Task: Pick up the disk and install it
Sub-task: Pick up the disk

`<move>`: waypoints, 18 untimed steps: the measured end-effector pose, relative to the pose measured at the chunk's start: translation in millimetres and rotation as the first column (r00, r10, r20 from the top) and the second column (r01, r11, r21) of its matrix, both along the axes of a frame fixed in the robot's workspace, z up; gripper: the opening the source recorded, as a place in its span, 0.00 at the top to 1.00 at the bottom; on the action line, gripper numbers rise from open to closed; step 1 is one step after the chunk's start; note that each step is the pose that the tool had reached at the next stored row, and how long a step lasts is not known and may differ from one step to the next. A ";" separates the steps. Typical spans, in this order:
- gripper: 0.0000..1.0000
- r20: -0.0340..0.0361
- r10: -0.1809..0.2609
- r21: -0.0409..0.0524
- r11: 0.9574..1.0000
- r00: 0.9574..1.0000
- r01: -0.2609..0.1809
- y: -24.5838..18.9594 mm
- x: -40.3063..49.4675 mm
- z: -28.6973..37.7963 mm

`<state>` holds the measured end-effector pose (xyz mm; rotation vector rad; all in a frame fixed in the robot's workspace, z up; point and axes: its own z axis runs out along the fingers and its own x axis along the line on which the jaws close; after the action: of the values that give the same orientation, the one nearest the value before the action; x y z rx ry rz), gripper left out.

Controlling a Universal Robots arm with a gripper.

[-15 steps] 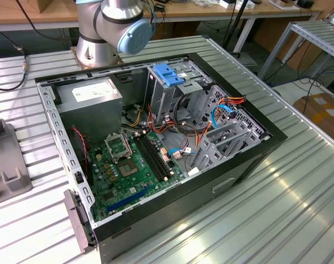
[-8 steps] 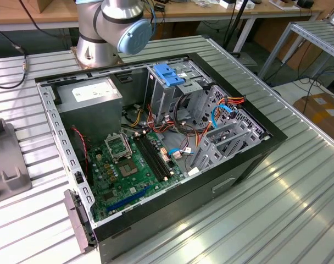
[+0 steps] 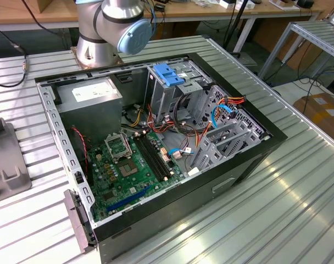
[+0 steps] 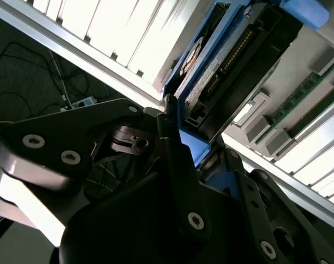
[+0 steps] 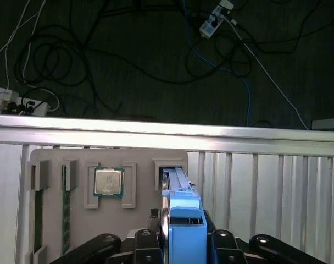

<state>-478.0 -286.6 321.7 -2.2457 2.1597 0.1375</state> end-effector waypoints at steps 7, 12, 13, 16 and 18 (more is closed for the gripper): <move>0.63 0.000 0.000 0.009 1.000 1.000 0.000 0.1 0.0 10.3; 0.63 0.000 0.000 0.014 1.000 1.000 0.000 0.0 0.0 20.2; 0.63 0.000 0.000 0.015 1.000 1.000 0.000 0.1 0.0 21.5; 0.63 0.000 0.000 0.017 1.000 1.000 0.000 0.1 0.0 25.5; 0.63 0.000 0.000 0.021 1.000 1.000 0.000 0.0 0.0 26.6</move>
<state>-478.1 -286.5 348.3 -2.2348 2.1481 0.1587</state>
